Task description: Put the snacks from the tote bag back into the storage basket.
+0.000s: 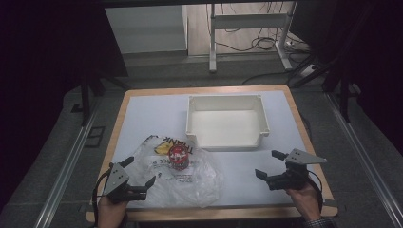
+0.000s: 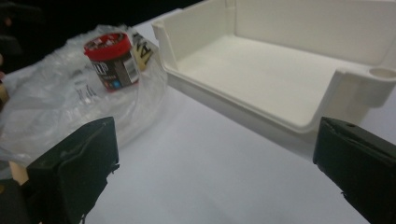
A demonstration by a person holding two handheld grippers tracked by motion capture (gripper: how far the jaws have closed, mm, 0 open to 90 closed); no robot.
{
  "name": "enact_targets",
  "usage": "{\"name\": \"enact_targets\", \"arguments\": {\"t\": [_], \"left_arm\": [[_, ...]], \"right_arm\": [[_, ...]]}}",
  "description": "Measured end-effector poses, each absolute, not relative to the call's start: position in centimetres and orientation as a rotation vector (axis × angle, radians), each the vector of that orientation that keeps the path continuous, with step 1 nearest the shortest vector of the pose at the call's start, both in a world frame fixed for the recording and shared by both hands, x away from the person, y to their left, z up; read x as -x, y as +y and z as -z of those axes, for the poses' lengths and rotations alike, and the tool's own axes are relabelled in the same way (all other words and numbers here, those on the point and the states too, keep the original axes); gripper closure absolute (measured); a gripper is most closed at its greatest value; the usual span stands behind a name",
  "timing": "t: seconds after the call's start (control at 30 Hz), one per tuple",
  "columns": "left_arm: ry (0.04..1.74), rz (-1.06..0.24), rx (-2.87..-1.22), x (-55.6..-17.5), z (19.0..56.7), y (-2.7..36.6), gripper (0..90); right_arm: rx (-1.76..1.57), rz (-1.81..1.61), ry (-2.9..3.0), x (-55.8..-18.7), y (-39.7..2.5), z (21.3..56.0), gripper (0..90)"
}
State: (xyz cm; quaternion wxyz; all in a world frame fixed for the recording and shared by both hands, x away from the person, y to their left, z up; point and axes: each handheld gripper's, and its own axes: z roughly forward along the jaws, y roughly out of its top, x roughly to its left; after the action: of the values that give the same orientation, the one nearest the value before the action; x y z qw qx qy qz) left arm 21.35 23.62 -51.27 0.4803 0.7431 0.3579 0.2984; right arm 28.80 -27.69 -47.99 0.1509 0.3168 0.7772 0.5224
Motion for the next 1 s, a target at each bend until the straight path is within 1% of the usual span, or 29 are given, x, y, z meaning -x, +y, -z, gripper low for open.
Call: {"name": "enact_targets", "arguments": {"t": [0.27,1.0], "left_arm": [[0.884,-0.712,-1.817,-21.47,51.39,23.7,0.2],[0.877,-0.708,-1.818,-21.47,51.39,23.63,0.3]], "right_arm": [[-0.828,-1.404,2.268,-28.69,-27.05,48.24,0.6],[-0.861,-1.363,2.284,-28.67,-26.98,48.3,0.6]]}}
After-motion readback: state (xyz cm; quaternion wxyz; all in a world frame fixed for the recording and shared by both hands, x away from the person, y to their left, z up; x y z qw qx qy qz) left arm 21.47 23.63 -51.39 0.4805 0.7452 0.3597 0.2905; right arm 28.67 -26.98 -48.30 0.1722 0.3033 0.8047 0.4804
